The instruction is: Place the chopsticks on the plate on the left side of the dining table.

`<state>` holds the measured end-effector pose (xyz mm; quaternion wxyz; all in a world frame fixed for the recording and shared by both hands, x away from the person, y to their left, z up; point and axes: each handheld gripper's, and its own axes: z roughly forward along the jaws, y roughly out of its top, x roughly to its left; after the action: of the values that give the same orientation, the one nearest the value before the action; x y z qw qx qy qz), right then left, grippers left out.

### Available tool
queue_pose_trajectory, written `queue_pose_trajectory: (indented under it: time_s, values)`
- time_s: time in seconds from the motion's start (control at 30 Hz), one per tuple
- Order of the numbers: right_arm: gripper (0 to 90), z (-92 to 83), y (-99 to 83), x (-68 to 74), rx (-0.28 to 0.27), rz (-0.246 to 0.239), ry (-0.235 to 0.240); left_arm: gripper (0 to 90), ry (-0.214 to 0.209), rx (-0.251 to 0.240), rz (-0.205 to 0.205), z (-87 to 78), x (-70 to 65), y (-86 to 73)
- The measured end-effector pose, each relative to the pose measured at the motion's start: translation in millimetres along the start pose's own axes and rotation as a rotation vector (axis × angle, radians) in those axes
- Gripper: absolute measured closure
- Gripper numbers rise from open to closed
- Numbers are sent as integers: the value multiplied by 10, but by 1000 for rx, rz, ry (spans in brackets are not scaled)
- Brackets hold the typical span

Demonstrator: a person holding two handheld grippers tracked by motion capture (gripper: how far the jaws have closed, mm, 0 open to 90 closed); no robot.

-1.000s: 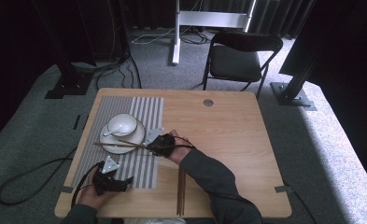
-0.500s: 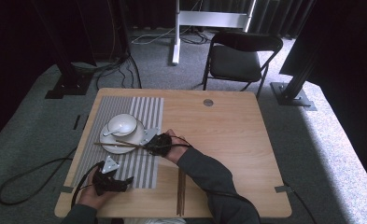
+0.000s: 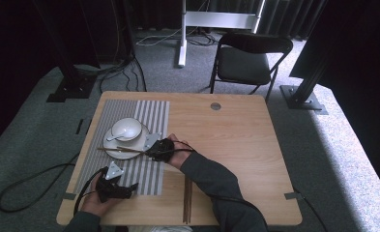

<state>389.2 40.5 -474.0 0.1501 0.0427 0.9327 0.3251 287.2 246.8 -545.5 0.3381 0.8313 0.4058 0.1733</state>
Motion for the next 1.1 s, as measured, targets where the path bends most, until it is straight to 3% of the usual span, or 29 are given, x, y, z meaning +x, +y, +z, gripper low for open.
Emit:
queue_pose_trajectory:
  time_s: [1.1]
  values:
    - [850,179,160,-6,-21,-36,33,103,-1,-1,-2,1,-2,-1]
